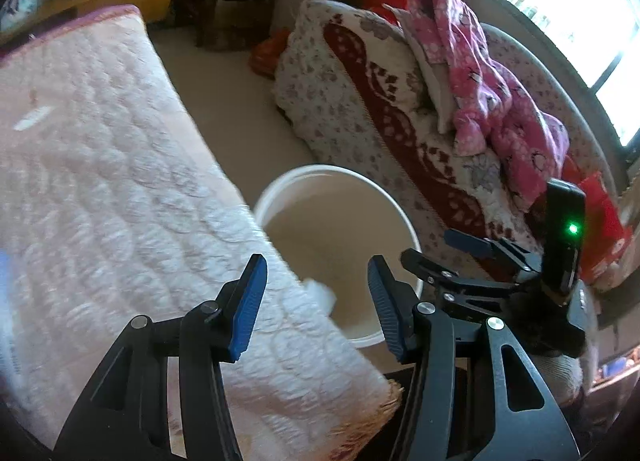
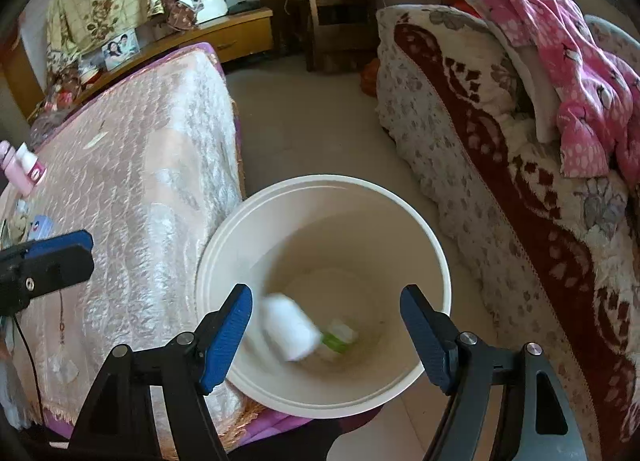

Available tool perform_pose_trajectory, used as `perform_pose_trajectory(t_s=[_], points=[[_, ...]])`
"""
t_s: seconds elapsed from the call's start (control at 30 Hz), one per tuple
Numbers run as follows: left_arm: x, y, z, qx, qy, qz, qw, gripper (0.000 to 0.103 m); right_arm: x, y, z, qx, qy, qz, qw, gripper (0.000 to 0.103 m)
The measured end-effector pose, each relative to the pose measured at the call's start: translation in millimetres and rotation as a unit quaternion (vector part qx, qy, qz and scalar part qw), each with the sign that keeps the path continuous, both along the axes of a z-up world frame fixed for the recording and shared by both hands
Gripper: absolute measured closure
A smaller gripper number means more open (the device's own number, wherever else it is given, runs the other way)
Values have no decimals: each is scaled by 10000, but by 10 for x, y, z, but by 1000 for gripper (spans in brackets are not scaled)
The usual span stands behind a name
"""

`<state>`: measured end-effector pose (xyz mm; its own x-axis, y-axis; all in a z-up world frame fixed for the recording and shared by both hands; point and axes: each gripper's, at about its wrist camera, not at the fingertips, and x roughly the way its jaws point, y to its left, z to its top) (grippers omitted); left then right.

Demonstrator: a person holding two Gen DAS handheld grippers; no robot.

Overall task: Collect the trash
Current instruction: 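Open both tools to drop the foam block and packet into the bucket, then move both open tools back over the trash on the bed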

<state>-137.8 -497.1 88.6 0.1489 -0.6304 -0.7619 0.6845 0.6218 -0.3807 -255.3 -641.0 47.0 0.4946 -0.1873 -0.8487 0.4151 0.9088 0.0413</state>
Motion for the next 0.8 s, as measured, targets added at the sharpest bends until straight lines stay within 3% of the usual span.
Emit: perform_pose_trajectory(t_s=[0.3, 0.57, 0.8], points=[[-91, 381, 124, 315, -697, 421, 9962, 52, 79, 409, 264, -178, -207, 341, 9990, 29], [-132, 871, 267, 381, -976, 768, 9915, 52, 217, 886, 458, -223, -341, 763, 9963, 29], [-70, 1451, 377, 337, -982, 1147, 9880, 52, 411, 1389, 524, -23, -481, 1217, 9914, 29]])
